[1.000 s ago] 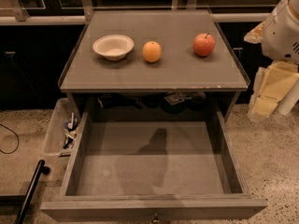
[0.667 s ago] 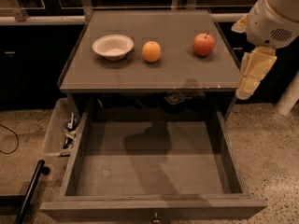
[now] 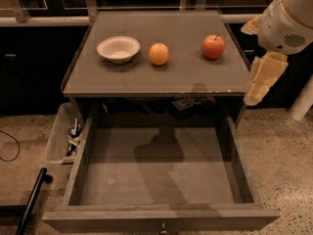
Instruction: Place orange into top drawer
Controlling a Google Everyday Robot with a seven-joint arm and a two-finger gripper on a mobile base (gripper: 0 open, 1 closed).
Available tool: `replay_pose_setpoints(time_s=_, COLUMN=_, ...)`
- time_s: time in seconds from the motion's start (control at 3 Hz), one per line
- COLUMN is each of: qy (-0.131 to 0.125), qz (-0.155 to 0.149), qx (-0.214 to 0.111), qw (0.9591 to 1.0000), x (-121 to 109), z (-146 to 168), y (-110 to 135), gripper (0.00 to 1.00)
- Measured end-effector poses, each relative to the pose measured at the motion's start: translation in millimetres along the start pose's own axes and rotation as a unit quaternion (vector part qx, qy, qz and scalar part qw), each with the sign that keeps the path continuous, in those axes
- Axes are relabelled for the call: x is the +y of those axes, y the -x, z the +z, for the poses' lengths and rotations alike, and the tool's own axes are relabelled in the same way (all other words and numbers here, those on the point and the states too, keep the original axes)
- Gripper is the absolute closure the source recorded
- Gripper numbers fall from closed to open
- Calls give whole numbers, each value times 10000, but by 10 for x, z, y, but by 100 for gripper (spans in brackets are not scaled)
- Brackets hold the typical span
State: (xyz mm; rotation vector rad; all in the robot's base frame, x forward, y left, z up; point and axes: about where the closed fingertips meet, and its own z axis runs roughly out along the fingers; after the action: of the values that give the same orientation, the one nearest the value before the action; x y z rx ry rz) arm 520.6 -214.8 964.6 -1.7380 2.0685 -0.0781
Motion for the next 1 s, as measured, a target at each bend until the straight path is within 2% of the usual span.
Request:
replay_pose_setpoints(time_s=0.33, qy=-205, qz=109, qx=-840, qw=9962, x=-202, z=158, y=92, gripper=0)
replay_pose_setpoints(time_s=0.67, qy=-222, qz=284, qx=-1794, qw=9831, x=-458, z=366, y=227, gripper=0)
replay_pose_setpoints(time_s=1.0, qy=-29, qz=404, qx=-2600, qw=9648, x=-668, z=594, y=393, gripper=0)
